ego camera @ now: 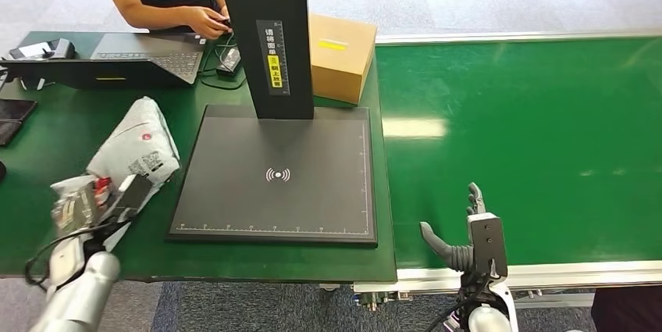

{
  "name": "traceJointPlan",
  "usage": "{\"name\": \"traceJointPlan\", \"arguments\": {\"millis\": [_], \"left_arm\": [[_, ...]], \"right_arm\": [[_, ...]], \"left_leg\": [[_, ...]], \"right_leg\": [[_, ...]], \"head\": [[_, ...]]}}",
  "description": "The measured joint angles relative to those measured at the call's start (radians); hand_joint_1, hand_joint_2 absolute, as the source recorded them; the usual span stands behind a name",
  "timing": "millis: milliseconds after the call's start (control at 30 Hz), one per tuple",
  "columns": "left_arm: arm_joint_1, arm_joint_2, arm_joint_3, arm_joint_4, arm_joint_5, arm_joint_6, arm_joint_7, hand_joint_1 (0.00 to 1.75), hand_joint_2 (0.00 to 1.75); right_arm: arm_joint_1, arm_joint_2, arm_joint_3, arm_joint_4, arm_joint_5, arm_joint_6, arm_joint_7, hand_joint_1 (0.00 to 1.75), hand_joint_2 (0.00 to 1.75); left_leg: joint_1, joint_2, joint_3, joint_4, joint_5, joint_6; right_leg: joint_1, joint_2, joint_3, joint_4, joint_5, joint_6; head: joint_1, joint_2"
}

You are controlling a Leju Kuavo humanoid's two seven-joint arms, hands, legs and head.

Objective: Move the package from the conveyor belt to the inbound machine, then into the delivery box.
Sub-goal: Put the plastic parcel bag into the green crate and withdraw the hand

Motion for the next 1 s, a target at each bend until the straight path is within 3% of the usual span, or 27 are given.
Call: {"name": "traceJointPlan", "arguments": {"millis": [133, 233, 300, 367, 433, 533, 667, 733, 800, 1000], "left_arm": [[0.048, 0.048, 0.164, -0.044, 0.023, 0.007, -0.053, 0.00, 1.75], [0.075, 0.051, 0.253, -0.096, 0.041, 0.006, -0.110, 0.00, 1.75], [0.091, 0.039, 0.289, -0.144, 0.094, -0.006, -0.193, 0.00, 1.75], [0.107, 0.009, 0.310, -0.205, 0.239, -0.076, -0.328, 0.00, 0.87], [0.126, -0.032, 0.320, -0.273, 0.454, -0.236, -0.471, 0.00, 0.00], [0.162, -0.093, 0.311, -0.382, 0.703, -0.456, -0.618, 0.00, 0.00], [0.206, -0.162, 0.285, -0.495, 1.008, -0.750, -0.670, 0.00, 1.75], [0.229, -0.192, 0.266, -0.536, 1.159, -0.904, -0.679, 0.00, 1.75], [0.250, -0.222, 0.242, -0.569, 1.236, -0.979, -0.686, 0.00, 1.75], [0.294, -0.306, 0.118, -0.628, 1.312, -1.027, -0.675, 0.00, 1.75]], "right_arm": [[0.002, 0.000, 0.000, 0.000, -0.006, -0.004, 0.000, 0.00, 1.75], [0.002, 0.000, 0.000, -0.002, -0.007, -0.003, 0.000, 0.00, 1.75], [0.002, 0.000, 0.000, -0.002, -0.008, 0.002, 0.000, 0.00, 1.75], [0.001, 0.000, 0.000, -0.002, -0.010, 0.012, -0.002, 0.00, 1.75], [-0.004, 0.000, 0.000, 0.000, -0.012, 0.027, -0.007, 0.00, 1.75], [-0.019, 0.000, 0.003, 0.009, -0.016, 0.051, -0.019, 0.00, 1.75], [-0.048, 0.000, 0.019, 0.027, -0.001, 0.074, -0.033, 0.00, 1.75], [-0.064, 0.000, 0.031, 0.039, 0.018, 0.072, -0.043, 0.00, 1.75], [-0.077, 0.000, 0.044, 0.050, 0.021, 0.073, -0.057, 0.00, 1.75], [-0.107, 0.000, 0.101, 0.067, -0.060, 0.152, -0.172, 0.00, 1.75]], "left_leg": [[0.000, 0.000, -0.001, 0.000, 0.000, 0.000], [0.000, -0.001, -0.002, 0.000, 0.000, 0.000], [0.000, -0.002, -0.003, 0.001, 0.000, 0.000], [-0.001, -0.002, -0.003, 0.001, 0.000, 0.000], [-0.002, -0.003, -0.003, 0.001, 0.000, 0.001], [-0.002, -0.003, -0.004, 0.002, 0.000, 0.001], [-0.002, -0.003, -0.004, 0.003, 0.000, 0.001], [-0.002, -0.003, -0.004, 0.002, 0.000, 0.001], [-0.002, -0.003, -0.004, 0.002, 0.000, 0.001], [-0.002, -0.004, -0.004, 0.003, 0.000, 0.001]], "right_leg": [[0.000, 0.000, -0.001, 0.000, 0.000, -0.001], [0.000, -0.001, -0.002, 0.000, 0.000, -0.001], [0.000, -0.001, -0.002, -0.001, 0.000, -0.001], [-0.001, -0.002, -0.001, -0.001, 0.000, 0.000], [-0.002, -0.003, -0.001, -0.001, 0.000, 0.000], [-0.002, -0.002, -0.001, -0.001, 0.001, 0.001], [-0.002, -0.003, -0.001, -0.001, 0.001, 0.001], [-0.002, -0.003, -0.001, -0.001, 0.001, 0.001], [-0.002, -0.003, -0.001, -0.001, 0.001, 0.001], [-0.002, -0.004, -0.001, -0.001, 0.001, 0.001]], "head": [[0.000, 0.000], [0.000, 0.000], [0.000, 0.000], [0.000, 0.000], [0.000, 0.000], [0.000, 0.000], [0.000, 0.000], [0.000, 0.000], [0.000, 0.000], [0.000, 0.000]]}}
